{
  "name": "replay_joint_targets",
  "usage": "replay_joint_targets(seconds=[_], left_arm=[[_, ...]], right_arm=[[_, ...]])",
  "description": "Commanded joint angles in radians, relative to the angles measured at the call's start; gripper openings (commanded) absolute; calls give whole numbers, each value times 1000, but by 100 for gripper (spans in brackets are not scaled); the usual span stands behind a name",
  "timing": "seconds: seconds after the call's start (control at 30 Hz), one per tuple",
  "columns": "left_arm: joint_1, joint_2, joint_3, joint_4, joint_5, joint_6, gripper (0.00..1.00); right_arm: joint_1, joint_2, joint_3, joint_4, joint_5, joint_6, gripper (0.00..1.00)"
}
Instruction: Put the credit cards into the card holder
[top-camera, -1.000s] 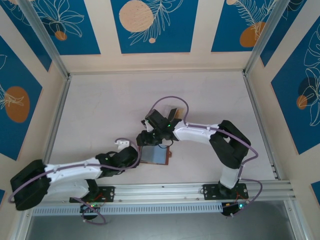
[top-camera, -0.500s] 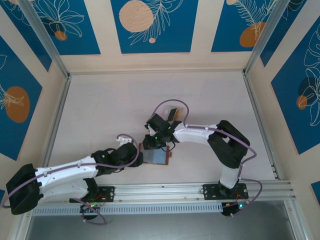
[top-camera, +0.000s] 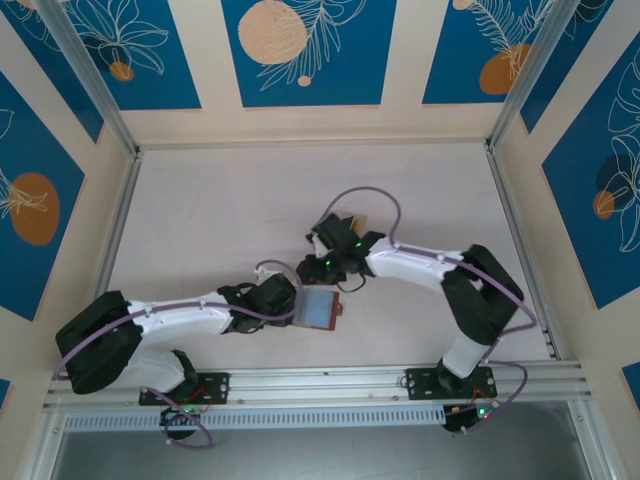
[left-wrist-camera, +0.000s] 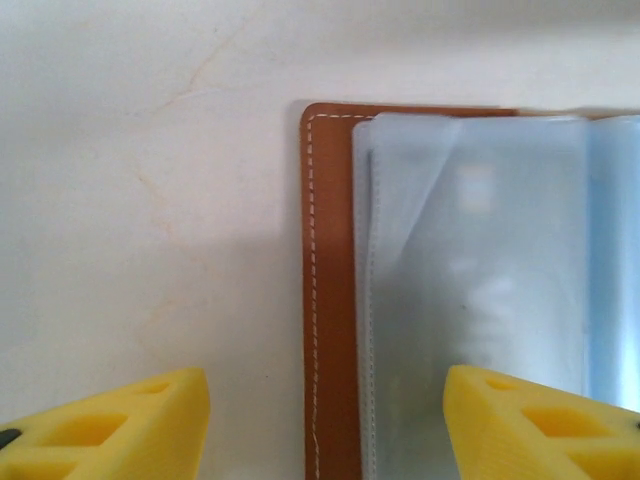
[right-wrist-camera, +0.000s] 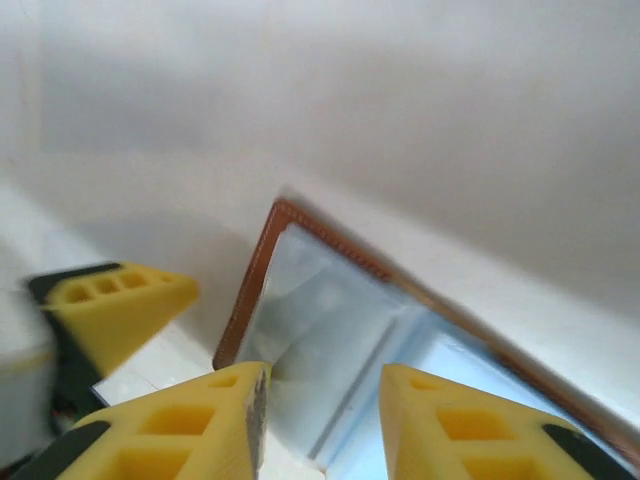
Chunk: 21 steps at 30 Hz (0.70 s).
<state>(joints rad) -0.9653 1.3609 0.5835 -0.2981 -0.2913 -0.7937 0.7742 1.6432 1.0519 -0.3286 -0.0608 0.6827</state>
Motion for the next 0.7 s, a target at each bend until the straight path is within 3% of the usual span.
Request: replay_joint_targets(seconds=[0.0,0.13,0.33,0.67], left_arm=[[13,50,21,31,-4,46,60],[12,99,-4,79,22,41,55],[8,118,-58,138,50,14,52],[0,110,-75,154,54,-2,51]], right_arm=[[-75,-80,13,-142,89,-44,39],[-185,-86,64,-248,229,-59,46],[-325,3,147,-268,253,-74,48],[-383,189,303,-293,219,-94,42]])
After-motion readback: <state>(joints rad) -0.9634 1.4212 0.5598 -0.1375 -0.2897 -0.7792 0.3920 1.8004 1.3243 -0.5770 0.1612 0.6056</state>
